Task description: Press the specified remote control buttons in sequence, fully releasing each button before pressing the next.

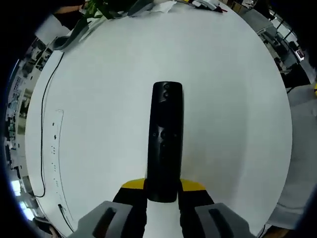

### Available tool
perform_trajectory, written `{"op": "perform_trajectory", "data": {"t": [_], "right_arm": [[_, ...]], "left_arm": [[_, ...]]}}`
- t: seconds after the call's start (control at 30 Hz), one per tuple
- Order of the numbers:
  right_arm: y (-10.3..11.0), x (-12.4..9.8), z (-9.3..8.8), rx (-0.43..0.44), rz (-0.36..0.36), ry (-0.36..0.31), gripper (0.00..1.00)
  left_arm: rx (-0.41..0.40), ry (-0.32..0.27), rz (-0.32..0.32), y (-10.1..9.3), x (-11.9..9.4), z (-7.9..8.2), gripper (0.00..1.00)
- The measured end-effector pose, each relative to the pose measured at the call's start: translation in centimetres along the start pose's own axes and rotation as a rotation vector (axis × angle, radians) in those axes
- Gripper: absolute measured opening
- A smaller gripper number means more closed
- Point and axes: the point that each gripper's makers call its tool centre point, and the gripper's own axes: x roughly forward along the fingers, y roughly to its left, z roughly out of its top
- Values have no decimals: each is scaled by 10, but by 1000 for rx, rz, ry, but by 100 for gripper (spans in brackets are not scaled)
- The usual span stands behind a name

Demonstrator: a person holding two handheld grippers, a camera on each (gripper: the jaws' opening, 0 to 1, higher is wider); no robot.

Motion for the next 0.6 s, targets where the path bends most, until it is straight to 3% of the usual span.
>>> {"op": "perform_trajectory", "data": {"t": [0.6], "right_arm": [[-3,-4,6,7,-9,-38,0]], "left_arm": [[30,33,-1,-37,-2,-8,23]]}}
